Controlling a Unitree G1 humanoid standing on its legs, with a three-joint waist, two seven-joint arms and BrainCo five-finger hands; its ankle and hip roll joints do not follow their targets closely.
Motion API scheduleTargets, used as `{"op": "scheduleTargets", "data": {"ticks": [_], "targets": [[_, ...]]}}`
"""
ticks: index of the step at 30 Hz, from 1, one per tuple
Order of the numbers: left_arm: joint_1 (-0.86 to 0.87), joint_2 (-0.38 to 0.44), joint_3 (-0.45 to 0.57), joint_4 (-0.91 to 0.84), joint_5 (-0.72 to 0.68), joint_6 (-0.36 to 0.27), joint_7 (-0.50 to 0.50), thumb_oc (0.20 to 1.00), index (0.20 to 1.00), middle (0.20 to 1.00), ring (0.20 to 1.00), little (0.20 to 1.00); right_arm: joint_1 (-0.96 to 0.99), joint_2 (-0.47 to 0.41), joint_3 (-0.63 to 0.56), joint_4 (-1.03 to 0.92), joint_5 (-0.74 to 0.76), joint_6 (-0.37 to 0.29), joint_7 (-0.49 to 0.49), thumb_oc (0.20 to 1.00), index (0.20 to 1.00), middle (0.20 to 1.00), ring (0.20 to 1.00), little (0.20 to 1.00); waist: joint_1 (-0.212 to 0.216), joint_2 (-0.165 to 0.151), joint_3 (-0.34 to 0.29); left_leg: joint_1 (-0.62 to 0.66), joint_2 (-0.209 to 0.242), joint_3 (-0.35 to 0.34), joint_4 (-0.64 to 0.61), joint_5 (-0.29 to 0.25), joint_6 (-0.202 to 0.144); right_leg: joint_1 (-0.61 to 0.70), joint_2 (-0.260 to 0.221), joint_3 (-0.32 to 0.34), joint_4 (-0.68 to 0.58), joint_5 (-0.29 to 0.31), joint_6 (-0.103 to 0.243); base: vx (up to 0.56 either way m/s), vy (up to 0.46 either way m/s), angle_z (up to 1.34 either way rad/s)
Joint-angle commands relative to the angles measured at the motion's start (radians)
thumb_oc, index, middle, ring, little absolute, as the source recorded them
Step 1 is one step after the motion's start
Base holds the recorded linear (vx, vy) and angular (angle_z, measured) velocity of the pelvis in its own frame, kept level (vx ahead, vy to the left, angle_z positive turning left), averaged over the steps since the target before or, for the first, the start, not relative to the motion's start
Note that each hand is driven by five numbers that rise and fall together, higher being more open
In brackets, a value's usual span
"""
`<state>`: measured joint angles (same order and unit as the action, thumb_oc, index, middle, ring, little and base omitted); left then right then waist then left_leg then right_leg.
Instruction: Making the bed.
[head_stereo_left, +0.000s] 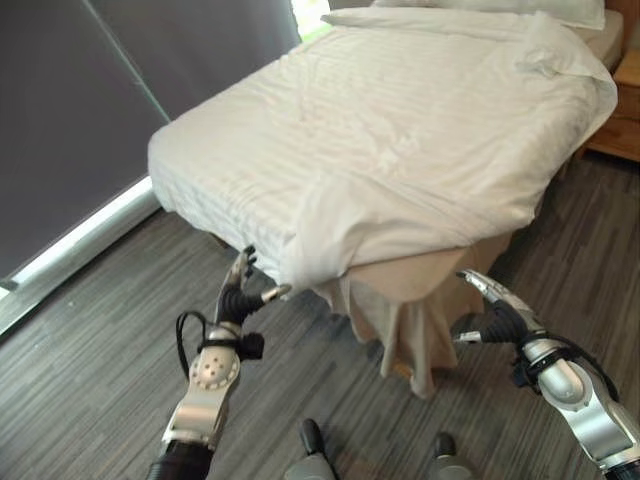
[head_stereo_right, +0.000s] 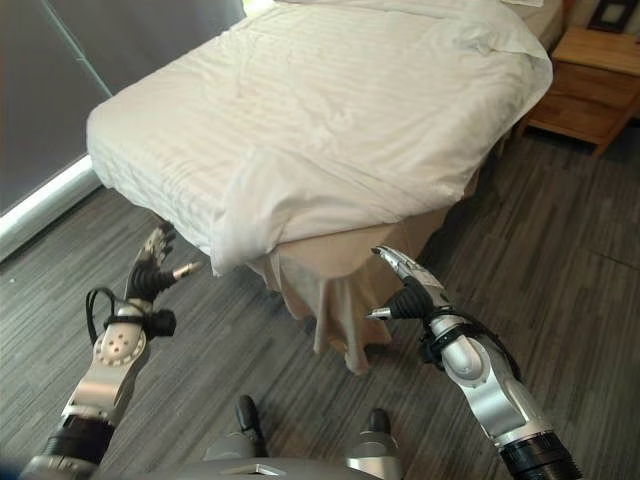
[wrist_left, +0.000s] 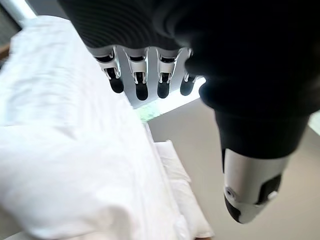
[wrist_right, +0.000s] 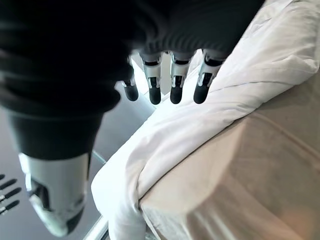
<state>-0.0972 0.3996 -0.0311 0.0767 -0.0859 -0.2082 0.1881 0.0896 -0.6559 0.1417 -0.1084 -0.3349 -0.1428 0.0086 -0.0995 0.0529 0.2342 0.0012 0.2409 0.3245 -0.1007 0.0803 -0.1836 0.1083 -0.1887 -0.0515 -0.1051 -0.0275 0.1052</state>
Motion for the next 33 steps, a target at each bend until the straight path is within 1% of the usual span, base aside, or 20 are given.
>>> {"op": "scheduleTargets", "data": {"ticks": [1, 3, 5, 6, 7, 8, 9, 10, 12, 13, 14, 15, 17, 18, 20, 22, 25, 26, 29, 33], "targets": [[-0.036, 0.121, 0.056, -0.004, 0.129, -0.019, 0.066, 1.000, 1.000, 1.000, 1.000, 1.000, 0.044, -0.036, -0.023, -0.101, 0.063, -0.062, 0.039, 1.000, 1.000, 1.000, 1.000, 1.000, -0.054, -0.014, -0.078, -0.003, 0.057, 0.134, 0.014, 0.135, -0.008, 0.178, -0.037, -0.019, 0.018, -0.077, 0.088, 0.50, 0.234, -1.46], [-0.100, 0.164, 0.039, 0.056, 0.173, 0.006, 0.070, 1.000, 1.000, 1.000, 1.000, 1.000, 0.104, -0.034, -0.050, -0.113, 0.075, -0.066, 0.067, 1.000, 1.000, 1.000, 1.000, 1.000, -0.077, -0.036, -0.091, 0.029, 0.046, 0.185, 0.017, 0.117, 0.007, 0.158, -0.055, 0.005, 0.079, -0.081, 0.100, 0.30, 0.132, -1.40], [-0.205, 0.206, 0.007, 0.133, 0.193, 0.030, 0.090, 1.000, 1.000, 1.000, 1.000, 1.000, 0.143, -0.036, -0.067, -0.116, 0.087, -0.069, 0.080, 1.000, 1.000, 1.000, 1.000, 1.000, -0.109, -0.047, -0.086, 0.064, 0.036, 0.236, 0.015, 0.090, 0.028, 0.079, -0.052, 0.034, 0.201, -0.071, 0.121, 0.16, 0.105, -0.78], [-0.213, 0.207, 0.003, 0.139, 0.193, 0.028, 0.092, 1.000, 1.000, 1.000, 1.000, 1.000, 0.142, -0.034, -0.071, -0.117, 0.087, -0.068, 0.081, 1.000, 1.000, 1.000, 1.000, 1.000, -0.099, -0.044, -0.085, 0.061, 0.041, 0.243, 0.014, 0.095, 0.029, 0.065, -0.047, 0.044, 0.209, -0.068, 0.120, 0.13, 0.118, -0.68], [-0.279, 0.243, -0.008, 0.197, 0.211, 0.058, 0.117, 1.000, 1.000, 1.000, 1.000, 1.000, 0.157, -0.040, -0.070, -0.122, 0.085, -0.071, 0.086, 1.000, 1.000, 1.000, 1.000, 1.000, -0.140, -0.048, -0.064, 0.105, 0.031, 0.279, 0.013, 0.070, 0.040, -0.017, -0.047, 0.050, 0.318, -0.038, 0.148, 0.08, 0.095, -0.81], [-0.324, 0.263, -0.011, 0.232, 0.227, 0.076, 0.133, 1.000, 1.000, 1.000, 1.000, 1.000, 0.152, -0.039, -0.068, -0.126, 0.079, -0.073, 0.085, 1.000, 1.000, 1.000, 1.000, 1.000, -0.150, -0.046, -0.053, 0.125, 0.029, 0.306, 0.013, 0.054, 0.043, -0.075, -0.061, 0.029, 0.358, -0.004, 0.156, 0.10, 0.098, -0.86], [-0.332, 0.265, -0.015, 0.238, 0.226, 0.074, 0.134, 1.000, 1.000, 1.000, 1.000, 1.000, 0.149, -0.036, -0.069, -0.125, 0.079, -0.073, 0.084, 1.000, 1.000, 1.000, 1.000, 1.000, -0.144, -0.048, -0.052, 0.125, 0.027, 0.310, 0.013, 0.053, 0.044, -0.083, -0.063, 0.035, 0.366, -0.007, 0.157, 0.15, 0.007, -0.77], [-0.391, 0.297, -0.019, 0.285, 0.256, 0.103, 0.149, 1.000, 1.000, 1.000, 1.000, 1.000, 0.147, -0.040, -0.059, -0.131, 0.073, -0.078, 0.083, 1.000, 1.000, 1.000, 1.000, 1.000, -0.156, -0.047, -0.061, 0.144, 0.009, 0.341, 0.014, 0.032, 0.042, -0.100, -0.096, -0.037, 0.292, 0.018, 0.155, 0.12, -0.006, -0.66], [-0.433, 0.310, -0.031, 0.310, 0.277, 0.112, 0.157, 1.000, 1.000, 1.000, 1.000, 1.000, 0.148, -0.035, -0.056, -0.133, 0.070, -0.079, 0.082, 1.000, 1.000, 1.000, 1.000, 1.000, -0.165, -0.048, -0.061, 0.152, -0.002, 0.344, 0.014, 0.022, 0.042, -0.112, -0.100, -0.054, 0.247, 0.041, 0.152, 0.18, -0.052, -0.50], [-0.489, 0.321, -0.044, 0.364, 0.329, 0.134, 0.176, 1.000, 1.000, 1.000, 1.000, 1.000, 0.174, -0.027, -0.060, -0.124, 0.054, -0.078, 0.076, 1.000, 1.000, 1.000, 1.000, 1.000, -0.185, -0.050, -0.056, 0.159, -0.007, 0.331, 0.013, 0.006, 0.032, -0.144, -0.108, -0.039, 0.171, 0.073, 0.153, 0.26, -0.116, -0.24], [-0.510, 0.334, -0.052, 0.384, 0.350, 0.147, 0.182, 1.000, 1.000, 1.000, 1.000, 1.000, 0.194, -0.033, -0.062, -0.114, 0.045, -0.076, 0.078, 1.000, 1.000, 1.000, 1.000, 1.000, -0.187, -0.047, -0.055, 0.166, -0.006, 0.312, 0.013, -0.013, 0.022, -0.151, -0.120, -0.027, 0.140, 0.080, 0.157, 0.19, -0.160, -0.20], [-0.538, 0.347, -0.058, 0.432, 0.379, 0.169, 0.197, 1.000, 1.000, 1.000, 1.000, 1.000, 0.237, -0.028, -0.074, -0.105, 0.031, -0.076, 0.072, 1.000, 1.000, 1.000, 1.000, 1.000, -0.199, -0.054, -0.054, 0.165, 0.000, 0.330, 0.013, 0.000, 0.020, -0.150, -0.129, -0.042, 0.105, 0.108, 0.157, 0.10, -0.087, -0.01], [-0.545, 0.345, -0.066, 0.438, 0.379, 0.168, 0.199, 1.000, 1.000, 1.000, 1.000, 1.000, 0.243, -0.025, -0.079, -0.108, 0.030, -0.076, 0.072, 1.000, 1.000, 1.000, 1.000, 1.000, -0.195, -0.055, -0.055, 0.165, 0.000, 0.329, 0.013, 0.001, 0.019, -0.146, -0.128, -0.043, 0.097, 0.113, 0.157, 0.02, -0.052, 0.00], [-0.595, 0.355, -0.085, 0.501, 0.420, 0.202, 0.214, 1.000, 1.000, 1.000, 1.000, 1.000, 0.286, -0.043, -0.099, -0.077, -0.017, -0.074, 0.057, 1.000, 1.000, 1.000, 1.000, 1.000, -0.200, -0.065, -0.059, 0.164, -0.009, 0.329, 0.016, 0.003, 0.012, -0.142, -0.140, -0.055, 0.070, 0.150, 0.157, 0.07, -0.052, -0.05], [-0.605, 0.362, -0.088, 0.544, 0.434, 0.212, 0.211, 1.000, 1.000, 1.000, 1.000, 1.000, 0.315, -0.054, -0.117, -0.071, -0.036, -0.071, 0.058, 1.000, 1.000, 1.000, 1.000, 1.000, -0.202, -0.064, -0.061, 0.165, -0.005, 0.334, 0.017, 0.007, 0.008, -0.140, -0.141, -0.058, 0.055, 0.151, 0.157, 0.07, -0.046, -0.06], [-0.631, 0.375, -0.086, 0.701, 0.428, 0.235, 0.220, 1.000, 1.000, 1.000, 1.000, 1.000, 0.386, -0.082, -0.168, -0.030, -0.057, -0.073, 0.043, 1.000, 1.000, 1.000, 1.000, 1.000, -0.205, -0.055, -0.069, 0.161, 0.000, 0.329, 0.018, 0.013, -0.001, -0.131, -0.134, -0.067, 0.038, 0.155, 0.157, 0.09, -0.054, 0.02], [-0.632, 0.375, -0.087, 0.701, 0.428, 0.235, 0.220, 1.000, 1.000, 1.000, 1.000, 1.000, 0.386, -0.082, -0.168, -0.030, -0.057, -0.073, 0.043, 1.000, 1.000, 1.000, 1.000, 1.000, -0.205, -0.055, -0.070, 0.160, 0.001, 0.329, 0.018, 0.013, -0.001, -0.131, -0.134, -0.067, 0.038, 0.155, 0.157, 0.03, -0.014, 0.11], [-0.621, 0.407, -0.071, 0.801, 0.432, 0.253, 0.203, 1.000, 1.000, 1.000, 1.000, 1.000, 0.441, -0.100, -0.215, -0.015, -0.066, -0.074, 0.043, 1.000, 1.000, 1.000, 1.000, 1.000, -0.213, -0.045, -0.071, 0.156, 0.004, 0.324, 0.018, 0.019, -0.006, -0.127, -0.127, -0.067, 0.031, 0.148, 0.157, 0.09, -0.031, 0.10], [-0.630, 0.455, -0.111, 0.967, 0.458, 0.239, 0.187, 1.000, 1.000, 1.000, 1.000, 1.000, 0.466, -0.128, -0.248, -0.001, -0.068, -0.083, 0.038, 1.000, 1.000, 1.000, 1.000, 1.000, -0.215, -0.022, -0.072, 0.140, 0.012, 0.319, 0.016, 0.027, -0.012, -0.128, -0.117, -0.071, 0.025, 0.140, 0.157, 0.07, -0.033, 0.03], [-0.636, 0.468, -0.135, 1.003, 0.480, 0.232, 0.184, 1.000, 1.000, 1.000, 1.000, 1.000, 0.451, -0.132, -0.238, -0.002, -0.066, -0.088, 0.037, 1.000, 1.000, 1.000, 1.000, 1.000, -0.214, -0.016, -0.064, 0.130, 0.017, 0.323, 0.016, 0.032, -0.014, -0.136, -0.113, -0.064, 0.024, 0.139, 0.157, 0.00, 0.000, 0.00]]}}
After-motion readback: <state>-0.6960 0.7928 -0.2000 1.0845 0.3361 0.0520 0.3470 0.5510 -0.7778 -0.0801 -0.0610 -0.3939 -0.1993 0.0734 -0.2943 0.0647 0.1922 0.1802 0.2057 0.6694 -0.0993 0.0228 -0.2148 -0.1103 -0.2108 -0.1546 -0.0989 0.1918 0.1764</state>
